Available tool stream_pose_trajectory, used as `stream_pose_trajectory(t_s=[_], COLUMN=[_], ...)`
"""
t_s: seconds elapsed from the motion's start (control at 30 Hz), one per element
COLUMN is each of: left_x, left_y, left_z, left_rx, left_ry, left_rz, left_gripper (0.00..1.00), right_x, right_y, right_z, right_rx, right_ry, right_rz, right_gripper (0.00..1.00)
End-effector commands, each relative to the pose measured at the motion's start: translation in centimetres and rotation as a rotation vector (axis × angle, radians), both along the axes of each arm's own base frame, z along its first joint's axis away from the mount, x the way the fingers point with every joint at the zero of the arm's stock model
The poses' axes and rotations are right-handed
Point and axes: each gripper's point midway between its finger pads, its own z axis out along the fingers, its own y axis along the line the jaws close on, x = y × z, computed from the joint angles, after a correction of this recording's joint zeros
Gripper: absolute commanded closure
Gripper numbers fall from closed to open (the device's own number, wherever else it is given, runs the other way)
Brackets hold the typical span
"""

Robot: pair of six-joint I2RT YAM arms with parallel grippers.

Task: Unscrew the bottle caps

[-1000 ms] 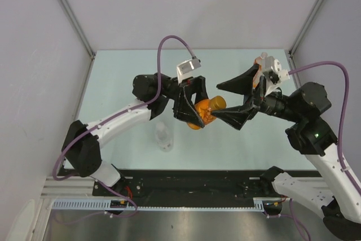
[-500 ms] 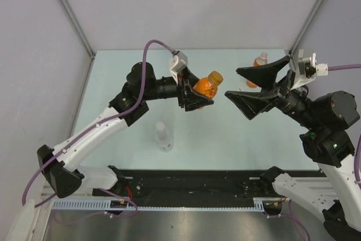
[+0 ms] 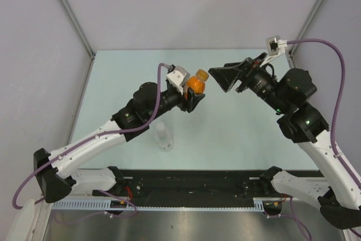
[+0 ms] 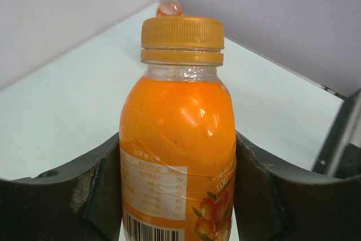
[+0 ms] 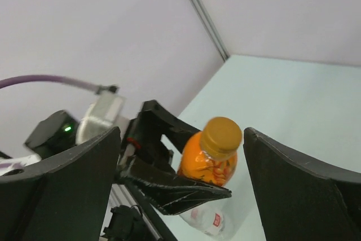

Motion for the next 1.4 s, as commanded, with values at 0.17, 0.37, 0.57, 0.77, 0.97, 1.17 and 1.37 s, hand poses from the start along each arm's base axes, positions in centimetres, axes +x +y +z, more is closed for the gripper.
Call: stream_pose_trajectory(t_s=[0.17, 0.37, 0.57, 0.77, 0.97, 1.17, 1.37], left_x=[-0.3, -0.2, 0.1, -0.1, -0.4, -0.6, -0.8], left_y=[1.2, 1.8, 2.4, 1.9, 1.8, 1.7, 1.5], left_z=[3.4, 3.8, 4.4, 4.5, 4.4, 4.2, 4.1], left_rx=[0.010, 0.003, -0.020, -0.030, -0.030, -0.027, -0.028], left_ry=[-0.311, -0.344, -0.356, -0.357, -0.359, -0.358, -0.357], left_rz=[0.189, 0.240, 0.280, 0.265, 0.256, 0.247, 0.236], left_gripper=[1.00, 1.00, 1.00, 1.00, 1.00, 1.00, 1.00], right_x=[2.5, 2.8, 2.9, 3.2, 3.5, 3.9, 4.1], right_y=[2.0, 2.7, 3.1, 3.8, 4.1, 4.6, 5.1], right_z=[-2.0, -3.2, -4.7, -5.1, -5.1, -4.8, -4.9], right_rx=[0.057, 0.046, 0.019, 0.011, 0.011, 0.018, 0.020], right_ry=[0.177, 0.225, 0.270, 0.278, 0.270, 0.253, 0.250], right_rz=[-0.098, -0.113, -0.136, -0.131, -0.131, -0.122, -0.112], right_gripper=[0.11, 0.14, 0.16, 0.18, 0.22, 0.29, 0.34])
